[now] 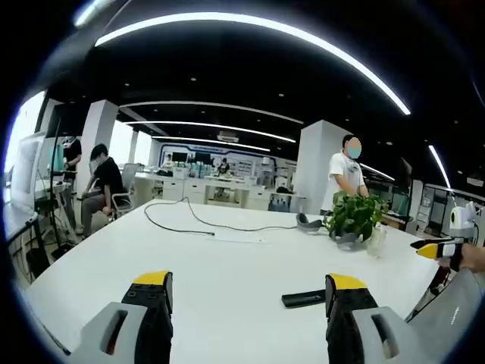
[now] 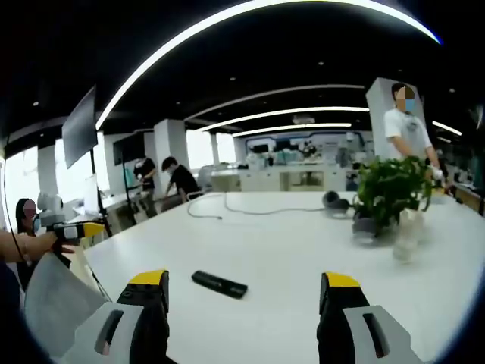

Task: Press the specified remote control buttons in sequence, fully releasing each button before pressing the next.

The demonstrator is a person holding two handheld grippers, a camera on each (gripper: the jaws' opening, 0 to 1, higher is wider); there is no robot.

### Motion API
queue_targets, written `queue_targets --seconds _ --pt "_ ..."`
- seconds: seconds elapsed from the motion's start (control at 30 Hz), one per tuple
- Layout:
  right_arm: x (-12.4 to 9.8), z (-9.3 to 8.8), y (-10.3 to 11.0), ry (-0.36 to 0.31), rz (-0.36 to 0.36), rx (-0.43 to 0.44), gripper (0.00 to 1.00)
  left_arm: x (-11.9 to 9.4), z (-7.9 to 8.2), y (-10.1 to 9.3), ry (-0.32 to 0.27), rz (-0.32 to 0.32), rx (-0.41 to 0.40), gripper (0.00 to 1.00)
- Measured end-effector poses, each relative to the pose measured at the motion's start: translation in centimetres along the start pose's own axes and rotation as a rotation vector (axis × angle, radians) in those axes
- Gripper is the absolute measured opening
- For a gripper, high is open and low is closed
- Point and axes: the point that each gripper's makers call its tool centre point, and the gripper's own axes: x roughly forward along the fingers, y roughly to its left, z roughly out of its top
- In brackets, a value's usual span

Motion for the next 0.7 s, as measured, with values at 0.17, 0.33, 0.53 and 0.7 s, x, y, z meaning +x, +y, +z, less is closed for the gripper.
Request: queue_targets --seconds 0.17,0.33,0.53,0.7 --pt "-0.01 0.02 -0.08 -0.002 -0.003 0.002 0.8 0.01 -0.04 -0.01 0.003 0.0 0.003 0.86" --pt "-0.01 0.03 -0.05 -0.001 -0.003 0.001 0.8 0.04 -0.05 -0.01 0.003 -0.001 0.003 0.86" --pt "-0.01 0.01 -0.05 0.002 -0.004 -0.008 0.8 0.08 -0.14 -0.05 0.007 -0.004 0.006 0.86" --pt "-0.1 0.08 -0.02 0.007 -0.013 -0.072 0.73 0.07 -0.15 -0.1 0.009 -0.006 0.008 0.86"
